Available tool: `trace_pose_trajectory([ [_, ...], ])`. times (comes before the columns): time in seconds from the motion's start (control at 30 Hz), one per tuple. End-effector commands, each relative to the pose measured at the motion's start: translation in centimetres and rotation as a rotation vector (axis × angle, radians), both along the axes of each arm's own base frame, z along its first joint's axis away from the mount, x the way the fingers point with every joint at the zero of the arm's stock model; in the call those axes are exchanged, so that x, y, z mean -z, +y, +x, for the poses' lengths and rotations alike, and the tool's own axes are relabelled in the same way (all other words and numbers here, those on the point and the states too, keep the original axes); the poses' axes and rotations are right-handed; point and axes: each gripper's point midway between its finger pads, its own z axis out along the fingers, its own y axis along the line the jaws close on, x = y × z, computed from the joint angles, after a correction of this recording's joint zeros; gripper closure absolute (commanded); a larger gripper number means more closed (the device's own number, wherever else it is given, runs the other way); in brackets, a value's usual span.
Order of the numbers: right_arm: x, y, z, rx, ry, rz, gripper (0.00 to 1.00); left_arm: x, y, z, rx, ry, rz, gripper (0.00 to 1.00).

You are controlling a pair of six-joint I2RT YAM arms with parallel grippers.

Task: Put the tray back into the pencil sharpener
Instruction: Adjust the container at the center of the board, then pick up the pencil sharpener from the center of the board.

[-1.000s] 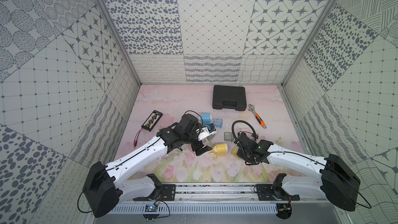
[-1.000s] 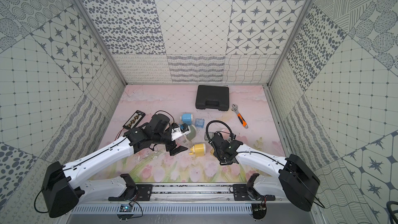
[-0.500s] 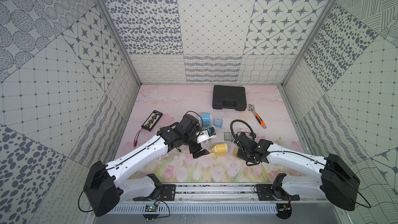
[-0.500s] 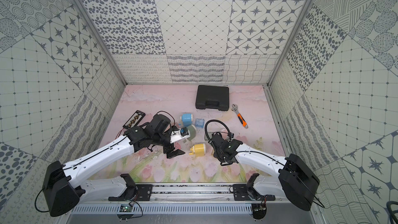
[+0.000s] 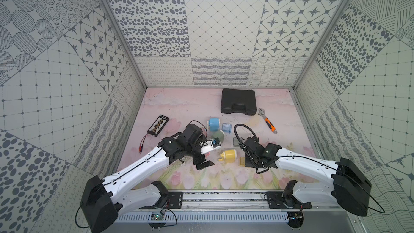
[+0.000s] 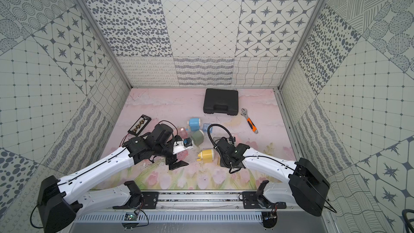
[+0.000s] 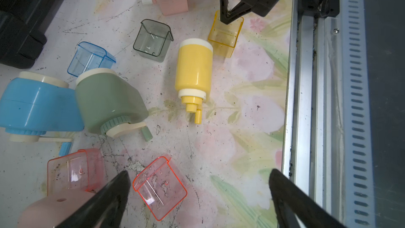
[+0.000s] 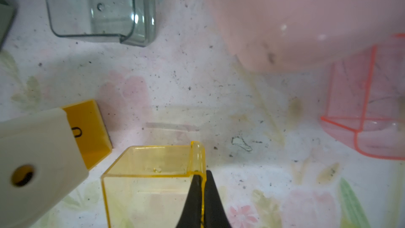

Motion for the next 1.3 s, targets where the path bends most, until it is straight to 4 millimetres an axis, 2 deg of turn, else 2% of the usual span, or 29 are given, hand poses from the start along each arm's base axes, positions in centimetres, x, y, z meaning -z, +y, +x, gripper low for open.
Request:
trace_pose_trajectory([
  [0.0, 0.1, 0.3, 0.2, -0.059, 0.014, -0.039, 0.96, 0.6, -0.5, 0.6, 0.006, -0.017, -0.004, 0.01],
  [0.17, 0.5, 0.4, 0.5, -0.062, 0.037, -0.026, 0.94, 2.0, 0.2, 0.7, 0.014, -0.013, 0.065, 0.01],
  [0.27, 0.2, 0.6, 0.4, -0.055, 0.049, -0.012, 0.78, 1.8, 0.4, 1.2, 0.009, -0.050, 0.071, 0.01],
  [0.4, -0.7, 0.8, 0.4, -0.027, 0.044, 0.023, 0.68, 1.2, -0.1, 1.4, 0.004, -0.066, 0.031, 0.01],
  [0.57, -3.3, 0.3, 1.0, 0.022, -0.048, 0.081, 0.56, 0.9, -1.4, 1.5, 0.018, -0.018, 0.002, 0.01],
  [0.77, -5.5, -2.4, 0.9, 0.130, -0.181, 0.136, 0.52, 0.8, -3.5, 2.6, 0.023, 0.020, -0.004, 0.04],
  [0.97, -7.5, -3.9, 0.7, 0.188, -0.314, 0.252, 0.49, 0.7, -5.4, 3.3, 0.094, -0.024, 0.055, 0.04],
  [1.13, -8.0, -4.4, 0.8, 0.186, -0.347, 0.268, 0.48, 2.0, -6.7, 3.9, 0.138, -0.016, 0.154, 0.04],
  [1.27, -7.7, -3.9, 0.8, 0.166, -0.309, 0.264, 0.48, 2.9, -8.2, 3.6, 0.170, 0.030, 0.164, 0.05],
])
